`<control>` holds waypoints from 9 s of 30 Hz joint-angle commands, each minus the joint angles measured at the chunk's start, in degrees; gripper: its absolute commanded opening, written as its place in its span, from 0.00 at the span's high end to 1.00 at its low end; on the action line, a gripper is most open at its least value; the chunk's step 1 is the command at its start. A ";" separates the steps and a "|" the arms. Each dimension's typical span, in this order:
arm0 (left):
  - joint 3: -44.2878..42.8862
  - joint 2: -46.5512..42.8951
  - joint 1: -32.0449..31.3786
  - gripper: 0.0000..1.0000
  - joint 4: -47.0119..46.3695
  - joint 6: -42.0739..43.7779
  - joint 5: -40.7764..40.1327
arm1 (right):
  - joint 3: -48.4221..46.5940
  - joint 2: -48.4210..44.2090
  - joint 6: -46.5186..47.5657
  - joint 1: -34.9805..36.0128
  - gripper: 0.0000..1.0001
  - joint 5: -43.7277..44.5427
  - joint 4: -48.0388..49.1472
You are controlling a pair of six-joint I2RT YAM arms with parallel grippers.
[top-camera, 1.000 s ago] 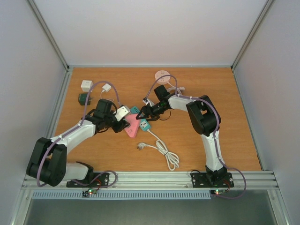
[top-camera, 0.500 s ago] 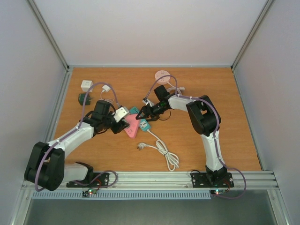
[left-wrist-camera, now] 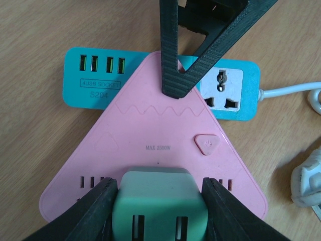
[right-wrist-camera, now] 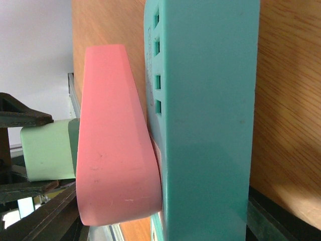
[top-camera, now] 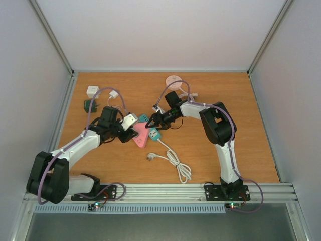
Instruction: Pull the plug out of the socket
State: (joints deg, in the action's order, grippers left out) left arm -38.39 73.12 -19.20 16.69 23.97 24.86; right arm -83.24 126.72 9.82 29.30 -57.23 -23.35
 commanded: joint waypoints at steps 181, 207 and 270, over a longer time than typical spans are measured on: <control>2.79 16.24 14.32 0.07 -29.32 -34.50 37.76 | 31.24 -24.09 38.55 -1.17 0.67 33.06 12.96; 1.14 30.26 8.35 0.21 -36.61 -43.53 42.14 | 33.32 -23.82 36.15 -1.17 0.68 31.45 15.57; 4.10 32.35 5.42 0.68 -41.52 -35.31 48.30 | 30.40 -21.01 49.90 -3.56 0.76 24.01 6.56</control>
State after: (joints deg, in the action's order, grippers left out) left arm -35.22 106.28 -13.39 -20.14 -12.21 71.92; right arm -53.34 103.35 59.22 26.17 -34.26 -11.62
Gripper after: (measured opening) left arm 0.360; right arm 0.536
